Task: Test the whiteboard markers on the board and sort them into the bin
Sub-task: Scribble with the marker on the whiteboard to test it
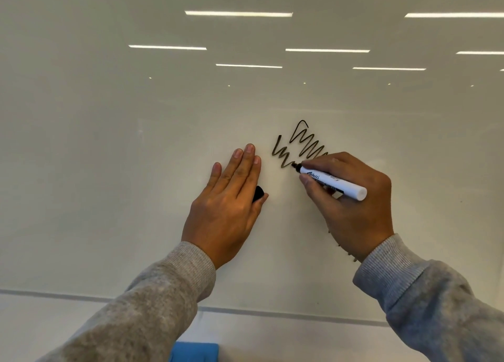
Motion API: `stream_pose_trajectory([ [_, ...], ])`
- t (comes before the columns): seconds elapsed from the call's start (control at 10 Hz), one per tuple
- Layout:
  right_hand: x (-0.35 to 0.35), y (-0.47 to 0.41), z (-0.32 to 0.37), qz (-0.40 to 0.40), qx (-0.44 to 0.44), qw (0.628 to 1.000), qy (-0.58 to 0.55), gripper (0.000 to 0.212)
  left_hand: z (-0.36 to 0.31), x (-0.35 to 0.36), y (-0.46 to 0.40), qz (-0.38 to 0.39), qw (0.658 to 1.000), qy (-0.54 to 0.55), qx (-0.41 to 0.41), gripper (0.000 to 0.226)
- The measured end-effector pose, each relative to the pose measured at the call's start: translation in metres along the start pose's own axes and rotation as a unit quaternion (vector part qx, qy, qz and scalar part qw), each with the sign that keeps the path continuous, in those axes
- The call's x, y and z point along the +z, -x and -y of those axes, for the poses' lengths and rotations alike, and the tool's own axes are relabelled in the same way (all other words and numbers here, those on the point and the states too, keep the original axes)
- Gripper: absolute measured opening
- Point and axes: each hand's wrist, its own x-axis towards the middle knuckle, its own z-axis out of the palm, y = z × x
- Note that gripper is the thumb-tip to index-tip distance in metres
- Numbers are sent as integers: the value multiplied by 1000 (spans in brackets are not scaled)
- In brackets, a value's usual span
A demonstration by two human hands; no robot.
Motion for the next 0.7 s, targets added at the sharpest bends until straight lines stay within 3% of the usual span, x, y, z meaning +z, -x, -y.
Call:
stream_pose_trajectory([
  [0.7, -16, 25, -11, 36, -14, 999, 8, 17, -1, 0, 4, 3, 1000, 12, -5, 61],
])
